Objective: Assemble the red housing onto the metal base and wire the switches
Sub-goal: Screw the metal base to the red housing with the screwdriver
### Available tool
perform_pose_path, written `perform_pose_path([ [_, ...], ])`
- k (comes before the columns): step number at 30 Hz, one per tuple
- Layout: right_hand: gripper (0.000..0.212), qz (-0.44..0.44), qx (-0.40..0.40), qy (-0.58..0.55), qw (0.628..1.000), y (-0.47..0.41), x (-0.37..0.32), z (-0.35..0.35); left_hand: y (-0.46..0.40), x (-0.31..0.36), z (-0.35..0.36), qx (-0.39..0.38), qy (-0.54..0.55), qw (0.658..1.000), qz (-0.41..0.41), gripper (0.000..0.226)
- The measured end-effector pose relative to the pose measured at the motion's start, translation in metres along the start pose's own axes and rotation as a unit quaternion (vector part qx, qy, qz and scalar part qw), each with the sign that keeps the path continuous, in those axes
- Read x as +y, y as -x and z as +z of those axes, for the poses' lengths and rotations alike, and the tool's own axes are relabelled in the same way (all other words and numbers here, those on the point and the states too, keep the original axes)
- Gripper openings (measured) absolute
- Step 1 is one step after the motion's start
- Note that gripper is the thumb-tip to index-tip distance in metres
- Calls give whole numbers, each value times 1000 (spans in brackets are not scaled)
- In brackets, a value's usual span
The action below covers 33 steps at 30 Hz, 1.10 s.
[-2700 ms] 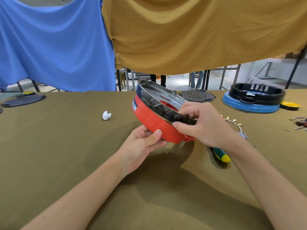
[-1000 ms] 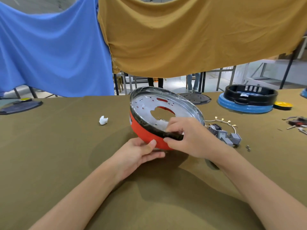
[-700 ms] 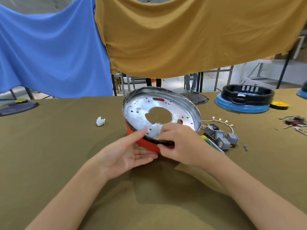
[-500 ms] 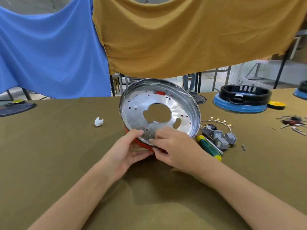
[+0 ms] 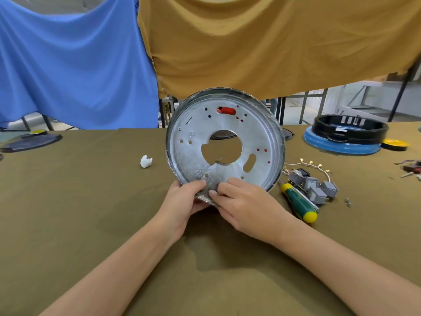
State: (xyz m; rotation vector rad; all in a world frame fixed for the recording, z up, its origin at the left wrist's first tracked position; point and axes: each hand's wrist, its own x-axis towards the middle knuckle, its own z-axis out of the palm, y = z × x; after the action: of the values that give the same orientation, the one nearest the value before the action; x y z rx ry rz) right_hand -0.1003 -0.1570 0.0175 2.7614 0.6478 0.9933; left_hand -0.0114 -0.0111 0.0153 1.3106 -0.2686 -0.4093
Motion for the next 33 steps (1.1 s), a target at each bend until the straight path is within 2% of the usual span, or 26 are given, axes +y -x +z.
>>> perform_pose_path([
  [5, 30, 11, -26, -37, 999, 4, 2, -4, 0, 2, -1, 18, -11, 1000, 9, 28],
  [12, 34, 21, -17, -51, 998, 6, 4, -7, 2, 4, -1, 2, -10, 1000, 22, 30],
  [15, 34, 83, -2, -126, 988, 7, 5, -10, 1, 4, -1, 12, -22, 999, 25, 30],
  [18, 28, 177, 35, -226, 957, 8, 6, -11, 1, 3, -1, 20, -37, 999, 29, 32],
  [23, 12, 304, 47, -284, 908, -8, 5, 0, 0, -2, 5, 30, -88, 994, 64, 34],
  [28, 12, 330, 24, -292, 897, -11, 6, 8, 4, -2, 9, 37, -150, 984, 91, 54],
  [33, 12, 334, 28, -276, 901, -9, 6, 10, 5, -5, 10, 37, -198, 975, 98, 58],
])
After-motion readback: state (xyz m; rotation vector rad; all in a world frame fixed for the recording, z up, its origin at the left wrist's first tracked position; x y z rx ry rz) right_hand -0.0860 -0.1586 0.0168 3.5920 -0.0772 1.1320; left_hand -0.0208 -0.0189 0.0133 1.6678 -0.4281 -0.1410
